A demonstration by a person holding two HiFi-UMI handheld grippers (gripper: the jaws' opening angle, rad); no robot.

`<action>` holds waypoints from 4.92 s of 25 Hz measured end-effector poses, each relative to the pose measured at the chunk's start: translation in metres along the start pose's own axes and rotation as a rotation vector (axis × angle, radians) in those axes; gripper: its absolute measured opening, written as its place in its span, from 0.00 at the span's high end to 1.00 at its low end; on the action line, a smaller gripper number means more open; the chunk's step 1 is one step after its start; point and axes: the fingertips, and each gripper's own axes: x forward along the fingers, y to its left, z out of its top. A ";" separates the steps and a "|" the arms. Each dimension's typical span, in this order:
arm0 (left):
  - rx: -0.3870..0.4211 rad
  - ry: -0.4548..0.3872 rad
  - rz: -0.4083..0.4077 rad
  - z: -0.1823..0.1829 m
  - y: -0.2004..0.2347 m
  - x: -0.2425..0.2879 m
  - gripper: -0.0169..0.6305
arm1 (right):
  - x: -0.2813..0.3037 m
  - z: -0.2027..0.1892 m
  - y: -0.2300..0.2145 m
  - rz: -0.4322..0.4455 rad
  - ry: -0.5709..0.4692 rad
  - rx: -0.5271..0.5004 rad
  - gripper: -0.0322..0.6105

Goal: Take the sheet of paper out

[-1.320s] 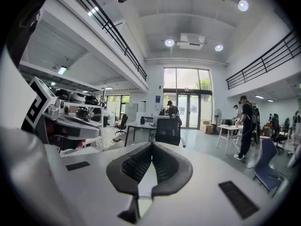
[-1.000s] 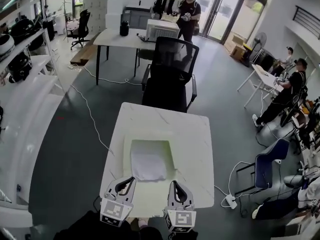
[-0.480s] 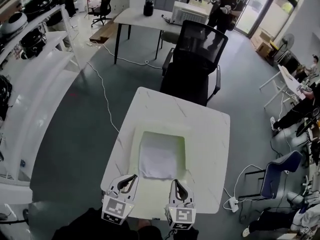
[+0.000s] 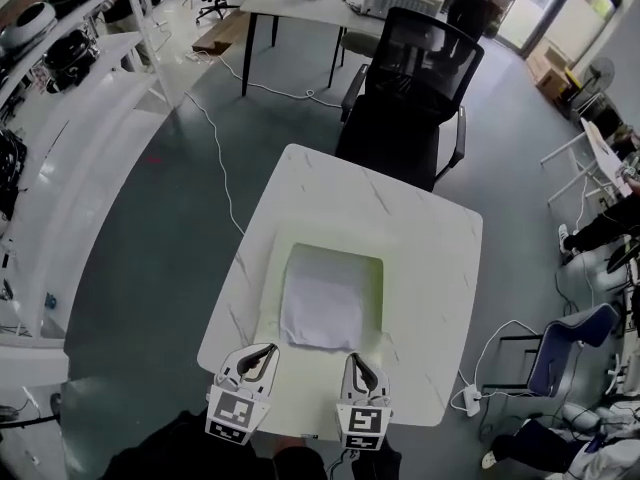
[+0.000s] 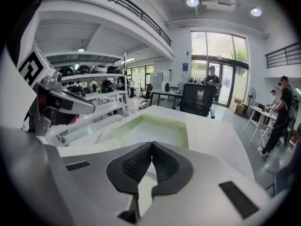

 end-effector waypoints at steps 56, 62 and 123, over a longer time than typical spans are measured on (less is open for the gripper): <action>-0.043 0.065 0.046 -0.036 0.008 0.020 0.93 | 0.085 -0.079 0.003 0.080 0.322 0.011 0.92; -0.022 0.041 0.025 -0.021 -0.001 0.006 0.93 | 0.062 -0.064 0.002 0.057 0.293 0.024 0.92; 0.397 -0.274 -0.448 0.060 -0.175 -0.226 0.93 | -0.375 -0.028 0.051 -0.679 -0.258 0.307 0.92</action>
